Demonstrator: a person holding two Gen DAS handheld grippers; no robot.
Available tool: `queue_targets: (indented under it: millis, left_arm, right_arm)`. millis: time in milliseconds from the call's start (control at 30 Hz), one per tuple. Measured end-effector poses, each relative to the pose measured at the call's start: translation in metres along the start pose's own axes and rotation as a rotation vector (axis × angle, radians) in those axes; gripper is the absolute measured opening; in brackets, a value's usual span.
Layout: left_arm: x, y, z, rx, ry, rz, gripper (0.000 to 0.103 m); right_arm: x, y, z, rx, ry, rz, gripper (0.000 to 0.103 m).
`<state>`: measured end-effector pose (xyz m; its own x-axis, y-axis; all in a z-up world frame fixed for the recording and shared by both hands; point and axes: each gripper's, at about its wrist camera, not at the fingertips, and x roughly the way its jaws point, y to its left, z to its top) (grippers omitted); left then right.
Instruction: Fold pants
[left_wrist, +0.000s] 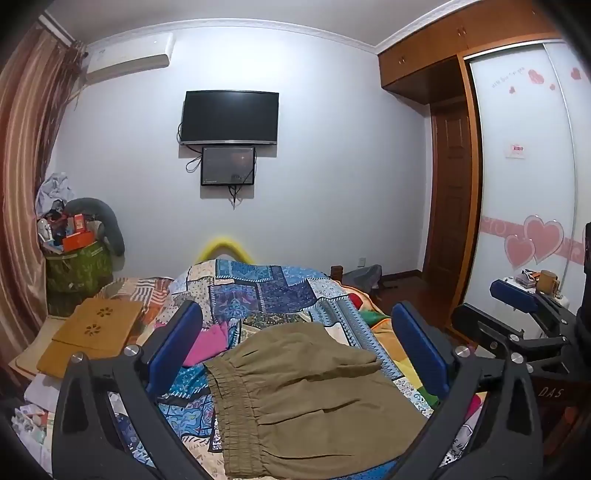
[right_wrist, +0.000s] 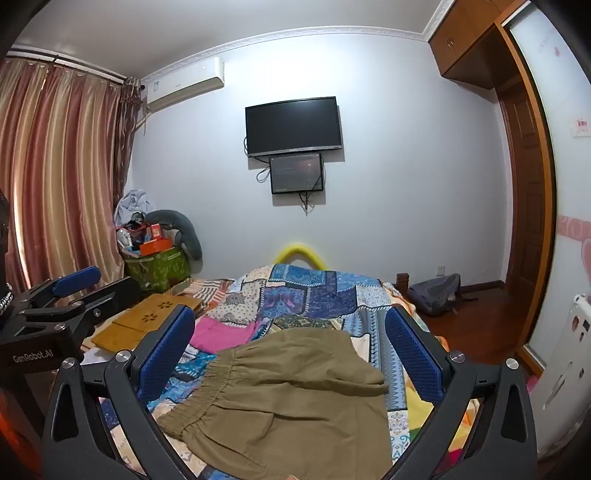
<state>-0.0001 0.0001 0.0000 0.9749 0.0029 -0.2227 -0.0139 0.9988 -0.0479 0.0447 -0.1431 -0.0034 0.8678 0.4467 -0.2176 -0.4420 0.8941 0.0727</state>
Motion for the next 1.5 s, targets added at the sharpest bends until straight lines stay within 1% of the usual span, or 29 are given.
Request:
queue_targets:
  millis: [133,200,300,367,433,633,1500]
  left_arm:
    - [0.003,0.005,0.0,-0.011,0.011,-0.001,0.103]
    - [0.003,0.003,0.012,-0.004,0.011,-0.006,0.103]
    - [0.002,-0.001,0.009,0.02,0.004,-0.002,0.103]
    - [-0.002,-0.003,0.01,0.017,0.004,-0.011,0.103]
    - [0.0,-0.001,0.002,0.017,0.0,-0.017,0.103]
    - [0.003,0.002,0.001,0.009,0.009,-0.02,0.103]
    - [0.007,0.0,-0.005,0.012,0.013,-0.015,0.103]
  right_arm:
    - [-0.001,0.0,0.0,0.002,-0.003,0.001,0.102]
    - [-0.001,0.0,0.0,0.004,-0.003,0.002,0.102]
    - [-0.001,-0.001,0.001,0.006,-0.001,0.0,0.102]
    - [-0.001,-0.001,0.001,0.006,0.001,0.0,0.103]
    - [-0.001,0.001,0.001,0.008,0.002,0.001,0.103]
    - [0.0,0.001,-0.003,0.01,0.002,0.0,0.102]
    - [-0.001,-0.006,-0.004,0.012,0.017,-0.003,0.102]
